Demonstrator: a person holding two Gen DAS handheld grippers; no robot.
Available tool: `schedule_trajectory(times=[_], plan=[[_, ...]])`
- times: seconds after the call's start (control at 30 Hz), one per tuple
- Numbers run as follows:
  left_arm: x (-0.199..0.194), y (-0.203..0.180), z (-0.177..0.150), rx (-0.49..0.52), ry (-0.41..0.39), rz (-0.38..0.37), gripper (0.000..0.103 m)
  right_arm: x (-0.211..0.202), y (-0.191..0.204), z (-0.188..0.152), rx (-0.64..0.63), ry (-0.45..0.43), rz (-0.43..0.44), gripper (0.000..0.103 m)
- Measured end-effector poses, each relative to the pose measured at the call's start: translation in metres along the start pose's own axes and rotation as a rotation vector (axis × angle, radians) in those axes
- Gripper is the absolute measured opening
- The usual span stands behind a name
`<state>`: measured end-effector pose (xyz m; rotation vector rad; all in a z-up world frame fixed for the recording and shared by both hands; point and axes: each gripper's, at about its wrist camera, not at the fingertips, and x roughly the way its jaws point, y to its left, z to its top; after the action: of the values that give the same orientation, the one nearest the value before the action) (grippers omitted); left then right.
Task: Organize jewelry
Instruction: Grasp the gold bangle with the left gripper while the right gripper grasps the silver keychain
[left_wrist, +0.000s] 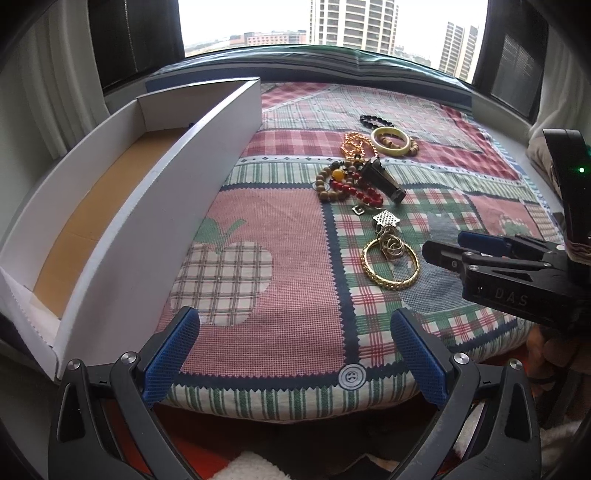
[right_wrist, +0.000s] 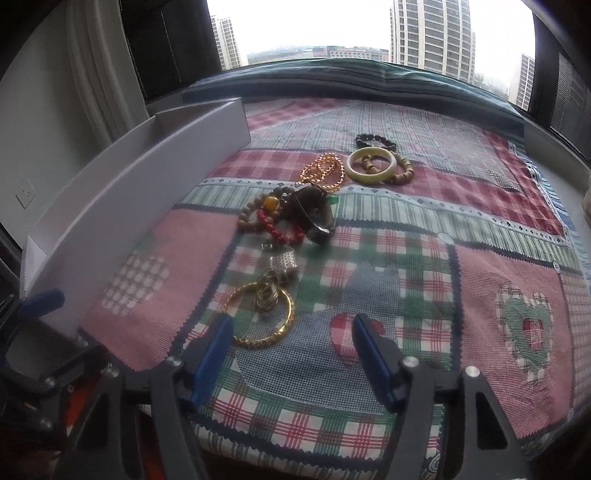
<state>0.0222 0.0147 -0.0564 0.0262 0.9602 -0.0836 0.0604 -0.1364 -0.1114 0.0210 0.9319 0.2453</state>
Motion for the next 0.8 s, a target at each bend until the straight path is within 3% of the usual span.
schedule_trajectory(times=[0.07,0.13,0.47,0.53,0.67,0.8], plan=[[0.003,0.002,0.0,-0.001,0.003,-0.001,0.103,0.018,0.004,0.004,0.002,0.026,0.034,0.06],[0.008,0.003,0.001,-0.004,0.01,-0.008,0.103,0.034,0.01,0.008,-0.016,0.042,0.042,0.049],[0.029,0.003,0.007,0.007,0.041,-0.017,0.103,0.09,0.014,0.027,0.002,0.123,0.053,0.039],[0.033,0.002,0.009,0.01,0.047,-0.016,0.103,0.093,0.011,0.029,0.014,0.123,0.048,0.028],[0.04,-0.002,0.011,0.017,0.066,-0.036,0.103,0.091,0.005,0.03,0.033,0.118,0.073,0.024],[0.051,-0.007,0.017,0.012,0.112,-0.126,0.103,0.073,-0.008,0.033,0.066,0.069,0.101,0.024]])
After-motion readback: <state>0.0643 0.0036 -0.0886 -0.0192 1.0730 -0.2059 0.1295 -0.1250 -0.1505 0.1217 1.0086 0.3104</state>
